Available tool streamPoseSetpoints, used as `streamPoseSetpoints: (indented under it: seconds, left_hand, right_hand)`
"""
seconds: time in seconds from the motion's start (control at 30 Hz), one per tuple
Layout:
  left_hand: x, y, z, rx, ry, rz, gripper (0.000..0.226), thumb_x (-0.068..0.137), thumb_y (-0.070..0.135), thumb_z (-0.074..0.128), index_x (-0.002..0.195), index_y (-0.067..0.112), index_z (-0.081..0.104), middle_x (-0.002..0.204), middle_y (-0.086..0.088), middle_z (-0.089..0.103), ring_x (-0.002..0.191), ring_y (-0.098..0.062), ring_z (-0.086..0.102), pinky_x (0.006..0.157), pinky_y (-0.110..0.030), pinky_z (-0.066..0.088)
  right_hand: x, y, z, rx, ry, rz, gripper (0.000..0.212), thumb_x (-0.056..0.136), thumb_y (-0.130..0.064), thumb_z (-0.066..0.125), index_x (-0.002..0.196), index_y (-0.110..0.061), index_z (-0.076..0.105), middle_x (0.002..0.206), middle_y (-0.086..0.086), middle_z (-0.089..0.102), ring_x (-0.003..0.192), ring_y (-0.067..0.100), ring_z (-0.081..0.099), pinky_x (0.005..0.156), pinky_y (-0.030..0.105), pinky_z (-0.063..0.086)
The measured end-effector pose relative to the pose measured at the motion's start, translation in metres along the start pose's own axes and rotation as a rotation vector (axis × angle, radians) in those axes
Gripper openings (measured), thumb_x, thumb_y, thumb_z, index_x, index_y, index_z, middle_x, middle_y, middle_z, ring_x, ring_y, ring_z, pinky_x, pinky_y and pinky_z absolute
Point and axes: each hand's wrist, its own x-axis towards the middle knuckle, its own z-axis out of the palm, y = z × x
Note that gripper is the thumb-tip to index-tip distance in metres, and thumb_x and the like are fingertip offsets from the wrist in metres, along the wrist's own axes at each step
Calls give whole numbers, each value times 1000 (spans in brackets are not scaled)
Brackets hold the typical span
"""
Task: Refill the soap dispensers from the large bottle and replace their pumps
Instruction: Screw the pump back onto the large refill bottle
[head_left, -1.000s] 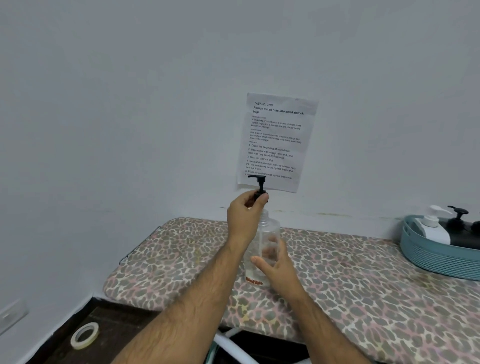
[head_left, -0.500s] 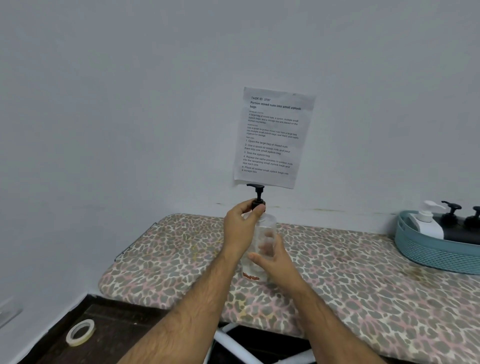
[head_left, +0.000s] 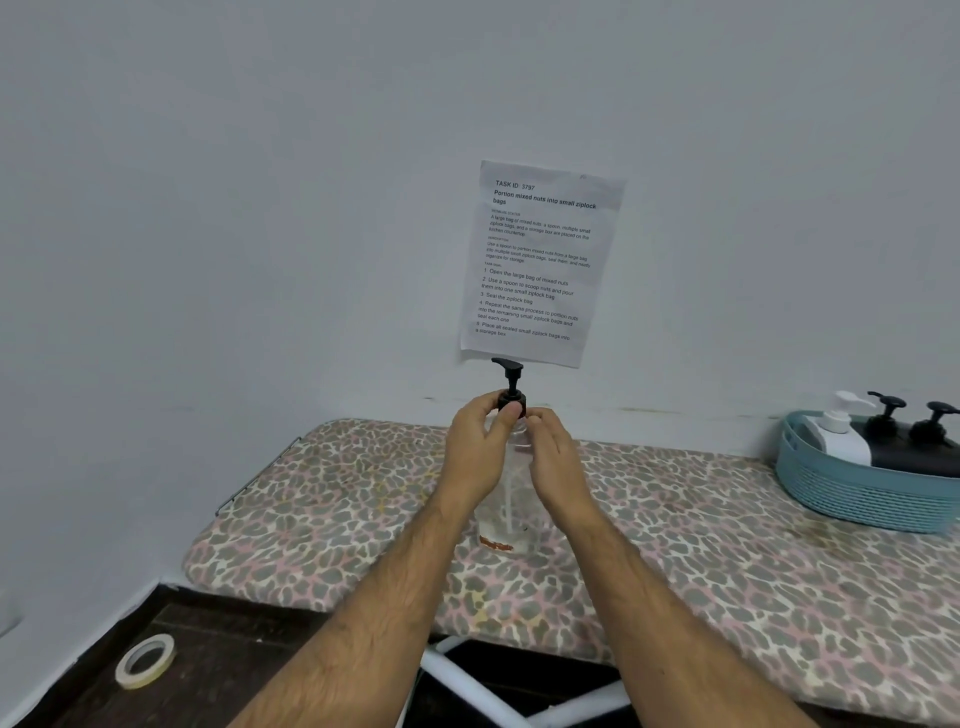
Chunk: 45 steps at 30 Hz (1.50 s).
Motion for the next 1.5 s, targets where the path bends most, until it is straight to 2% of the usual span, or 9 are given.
streamPoseSetpoints:
  seconds: [0.1,0.37,0.47,0.6,0.77,0.93,1.17,1.3,1.5]
  left_hand:
    - [2,-1,1,112,-48,47,21,104,31,42,105,23,62,104,5,67,102,-10,62,90,-33,50]
    - [7,2,2,170,-2,-24,50,91,38,27,90,7,66,90,-3,69,89,-19,62,88,-48,48]
    - [8,4,3,104,0,-40,39,96,30,29,99,14,65,98,4,68,95,-12,62,91,-39,49]
    - [7,4,7,-62,100,-16,36,100,19,38,132,20,54,115,3,64,105,-10,64,96,-33,50]
    - [6,10,10,14,181,-32,43,89,42,67,125,21,57,101,5,64,96,-7,62,88,-29,51]
    - [10,13,4,-29,179,-47,58,75,36,83,125,24,55,92,4,63,91,-3,60,81,-15,43]
    - [6,6,-4,-12,108,-22,40,93,30,63,131,28,51,98,9,74,95,-4,68,92,-30,52]
    - [5,4,0,-31,32,-25,37,100,26,42,136,29,50,106,12,72,102,-5,67,92,-30,51]
    - [9,16,1,10,-5,-41,42,89,38,69,128,27,55,104,18,64,98,11,57,82,-12,42]
  right_hand:
    - [0,4,3,19,37,-16,33,97,-38,33,104,-27,64,103,-8,69,101,16,65,86,36,50]
    - [1,11,9,-19,80,-80,43,97,-38,28,111,-22,66,103,-9,69,98,15,65,91,46,52]
    - [1,8,8,-37,70,-75,43,98,-38,27,114,-23,65,107,-9,69,100,12,64,91,43,52]
    - [1,8,5,-41,62,-78,42,99,-39,27,114,-24,64,108,-9,68,99,12,64,86,38,53]
    - [-1,6,3,-65,29,-71,47,99,-42,26,119,-20,62,112,-7,68,101,10,65,81,30,51]
    - [1,8,2,-94,29,-82,42,106,-34,25,123,-21,61,116,-6,67,104,11,64,88,32,53]
    - [-2,2,0,-62,40,-65,36,108,-26,28,117,-22,62,108,-10,65,100,9,62,77,20,46]
    - [-1,6,3,-70,46,-99,37,105,-29,27,112,-25,63,107,-9,67,100,10,63,85,30,52]
    - [0,8,0,-91,14,-115,41,107,-29,25,125,-20,60,118,-5,66,105,10,63,87,29,52]
